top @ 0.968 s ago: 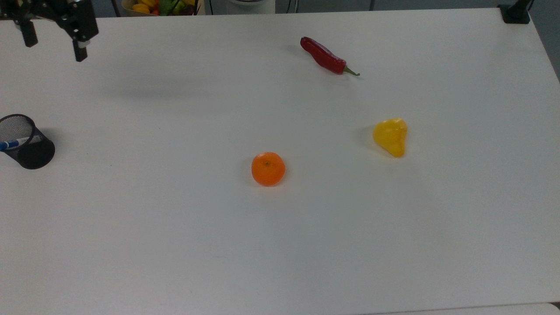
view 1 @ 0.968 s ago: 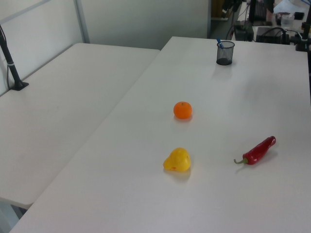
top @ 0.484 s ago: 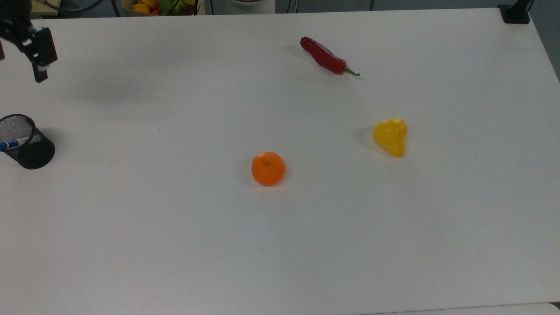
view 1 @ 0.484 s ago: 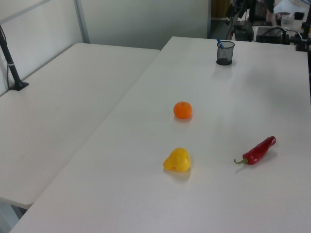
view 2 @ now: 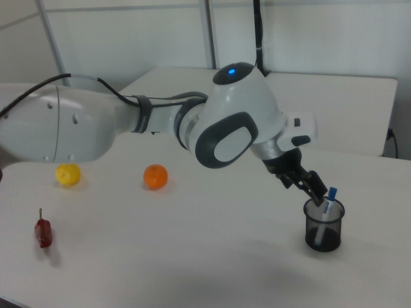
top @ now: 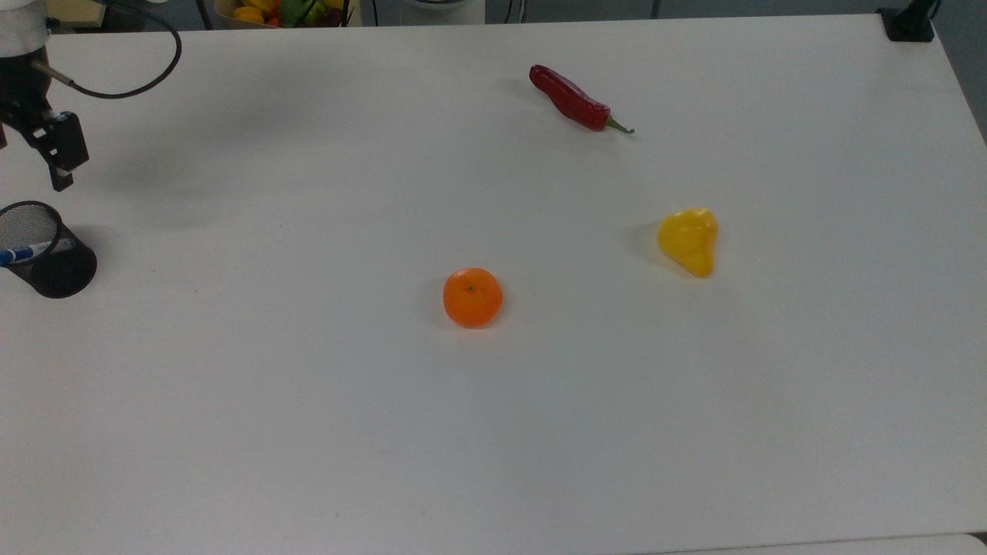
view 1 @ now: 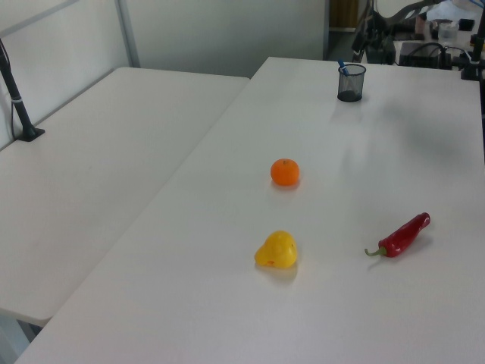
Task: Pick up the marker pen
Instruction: 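Move the open gripper over the black mesh pen cup, then lower the gripper into the cup and close on the white marker, then lift the white marker up out of the pen cup, then carry the marker over the table beside the orange and lower it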
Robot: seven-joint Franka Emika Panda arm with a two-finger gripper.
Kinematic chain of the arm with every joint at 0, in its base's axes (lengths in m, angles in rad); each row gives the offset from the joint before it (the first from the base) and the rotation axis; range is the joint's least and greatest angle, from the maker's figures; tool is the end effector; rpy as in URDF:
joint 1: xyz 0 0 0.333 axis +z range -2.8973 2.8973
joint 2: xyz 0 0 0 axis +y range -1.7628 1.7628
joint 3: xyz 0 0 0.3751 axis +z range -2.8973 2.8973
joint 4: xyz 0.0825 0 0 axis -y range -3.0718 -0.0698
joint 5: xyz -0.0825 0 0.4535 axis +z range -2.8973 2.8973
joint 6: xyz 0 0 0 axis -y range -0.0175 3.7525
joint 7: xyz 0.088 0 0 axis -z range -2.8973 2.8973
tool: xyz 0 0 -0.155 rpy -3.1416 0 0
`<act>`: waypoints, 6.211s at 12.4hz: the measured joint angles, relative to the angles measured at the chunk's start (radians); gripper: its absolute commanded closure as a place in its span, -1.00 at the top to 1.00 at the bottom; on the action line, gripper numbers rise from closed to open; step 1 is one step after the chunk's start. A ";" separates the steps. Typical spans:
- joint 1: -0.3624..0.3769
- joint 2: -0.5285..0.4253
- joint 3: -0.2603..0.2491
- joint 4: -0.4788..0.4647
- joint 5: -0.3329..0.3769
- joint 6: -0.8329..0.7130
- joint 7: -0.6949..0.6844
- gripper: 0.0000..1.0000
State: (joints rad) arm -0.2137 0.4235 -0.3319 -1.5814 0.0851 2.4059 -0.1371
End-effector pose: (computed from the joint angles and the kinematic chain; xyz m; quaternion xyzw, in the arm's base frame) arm 0.7165 -0.3892 0.4324 0.9574 -0.1956 0.1891 0.0971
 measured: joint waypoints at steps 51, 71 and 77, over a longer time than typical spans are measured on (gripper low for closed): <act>-0.072 0.093 0.076 0.146 0.115 0.378 0.020 -1.00; 0.350 -0.186 0.117 0.123 0.113 -0.655 -0.015 -0.96; 0.499 -0.173 0.121 -0.005 0.112 -0.653 -0.001 -0.93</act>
State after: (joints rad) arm 0.2855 0.2510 -0.2110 -1.5869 0.1970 1.7529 -0.1377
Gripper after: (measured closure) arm 0.833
